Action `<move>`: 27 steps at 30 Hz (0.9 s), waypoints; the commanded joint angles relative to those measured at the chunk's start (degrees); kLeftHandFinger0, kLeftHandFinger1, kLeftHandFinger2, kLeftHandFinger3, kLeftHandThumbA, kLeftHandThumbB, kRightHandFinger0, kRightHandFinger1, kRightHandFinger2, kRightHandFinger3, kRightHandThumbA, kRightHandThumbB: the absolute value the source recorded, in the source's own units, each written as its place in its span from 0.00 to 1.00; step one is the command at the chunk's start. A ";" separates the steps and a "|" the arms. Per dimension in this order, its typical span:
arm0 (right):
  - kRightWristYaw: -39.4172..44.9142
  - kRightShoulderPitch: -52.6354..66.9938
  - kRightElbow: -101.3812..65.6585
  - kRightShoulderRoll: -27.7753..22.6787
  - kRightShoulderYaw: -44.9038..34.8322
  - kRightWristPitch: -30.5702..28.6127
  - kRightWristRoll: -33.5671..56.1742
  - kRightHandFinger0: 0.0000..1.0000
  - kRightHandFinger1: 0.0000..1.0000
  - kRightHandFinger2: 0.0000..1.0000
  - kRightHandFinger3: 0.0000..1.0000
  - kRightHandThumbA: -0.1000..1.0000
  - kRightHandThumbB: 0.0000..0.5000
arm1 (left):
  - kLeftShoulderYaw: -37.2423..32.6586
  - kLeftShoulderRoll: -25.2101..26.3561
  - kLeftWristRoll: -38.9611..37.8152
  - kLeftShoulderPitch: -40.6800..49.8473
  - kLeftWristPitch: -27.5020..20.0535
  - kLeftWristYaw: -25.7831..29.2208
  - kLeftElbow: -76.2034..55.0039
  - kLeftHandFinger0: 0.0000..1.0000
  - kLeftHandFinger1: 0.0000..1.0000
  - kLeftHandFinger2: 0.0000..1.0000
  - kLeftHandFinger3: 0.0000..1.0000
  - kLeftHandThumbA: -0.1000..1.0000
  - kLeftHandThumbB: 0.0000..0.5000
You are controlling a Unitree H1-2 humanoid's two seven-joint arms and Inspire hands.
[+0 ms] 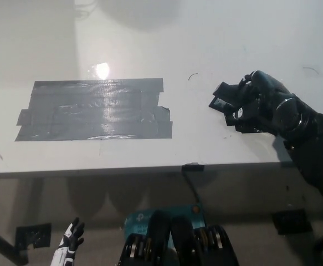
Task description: A stapler is kept on the black spot marked on the desk infront of the robot. The robot picks up the stapler using its right hand and passes it to a person
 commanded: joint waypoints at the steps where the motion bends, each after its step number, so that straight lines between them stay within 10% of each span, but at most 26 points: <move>1: -1.07 0.71 0.24 1.23 -1.81 -2.21 0.93 0.05 0.15 0.31 0.32 1.00 0.05 | 0.21 0.31 0.09 -0.45 -2.37 1.19 0.08 0.94 1.00 1.00 1.00 1.00 1.00; 5: 1.58 0.88 -0.47 1.93 -6.63 -1.05 5.76 0.00 0.04 0.36 0.41 1.00 0.07 | 0.05 0.59 0.72 -0.37 -2.40 1.22 0.08 0.89 0.98 0.98 1.00 1.00 1.00; 12: 3.38 0.95 -1.80 2.95 -15.29 -0.38 12.56 0.00 0.03 0.30 0.23 1.00 0.03 | 0.10 0.58 0.13 -0.26 -2.45 0.98 0.23 0.83 0.93 0.93 1.00 1.00 0.99; 15: 4.33 1.08 -5.77 5.50 -25.94 3.16 22.74 0.00 0.00 0.04 0.02 1.00 0.19 | 0.14 0.57 -0.45 -0.25 -2.46 0.70 0.42 0.83 0.92 0.91 1.00 1.00 0.98; 27: 10.17 -3.59 -11.96 9.43 -40.13 11.73 45.31 0.00 0.00 0.00 0.00 1.00 0.27 | 0.16 0.32 -1.08 -0.33 -2.30 0.34 0.41 0.79 0.87 0.86 1.00 1.00 0.91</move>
